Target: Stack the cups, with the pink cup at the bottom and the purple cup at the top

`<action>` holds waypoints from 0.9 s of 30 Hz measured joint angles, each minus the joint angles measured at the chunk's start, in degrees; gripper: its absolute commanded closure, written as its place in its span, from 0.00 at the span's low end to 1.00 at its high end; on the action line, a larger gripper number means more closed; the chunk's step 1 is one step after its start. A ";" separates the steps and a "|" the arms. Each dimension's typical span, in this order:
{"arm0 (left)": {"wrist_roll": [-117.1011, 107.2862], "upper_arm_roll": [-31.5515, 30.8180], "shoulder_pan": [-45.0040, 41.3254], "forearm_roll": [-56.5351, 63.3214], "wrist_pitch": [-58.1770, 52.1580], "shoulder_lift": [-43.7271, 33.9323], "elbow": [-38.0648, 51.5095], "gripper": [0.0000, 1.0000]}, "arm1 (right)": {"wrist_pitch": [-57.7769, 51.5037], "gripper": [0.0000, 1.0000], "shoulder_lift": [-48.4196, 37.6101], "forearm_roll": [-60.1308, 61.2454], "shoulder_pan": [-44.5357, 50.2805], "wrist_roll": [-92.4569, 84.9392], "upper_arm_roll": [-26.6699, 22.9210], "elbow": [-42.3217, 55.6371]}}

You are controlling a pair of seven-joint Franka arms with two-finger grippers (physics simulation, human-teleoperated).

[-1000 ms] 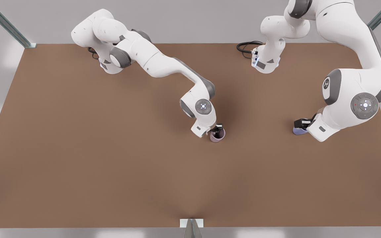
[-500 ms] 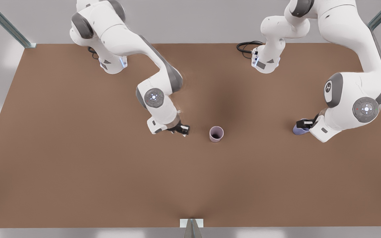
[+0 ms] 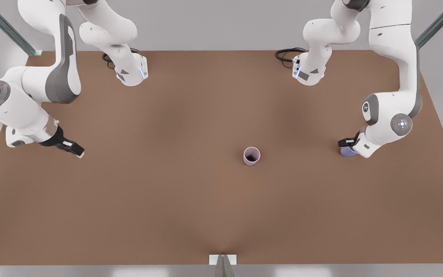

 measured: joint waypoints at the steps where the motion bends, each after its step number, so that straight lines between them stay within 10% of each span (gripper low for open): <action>1: 0.23 0.23 -0.01 -0.01 1.28 0.35 -0.32 0.00 | -0.25 0.00 0.21 -0.09 0.20 -1.32 0.00 0.39; 27: 4.24 3.20 -0.29 0.01 11.79 6.55 -7.36 0.09 | -7.46 0.00 2.75 -0.10 -9.41 -19.25 4.89 14.59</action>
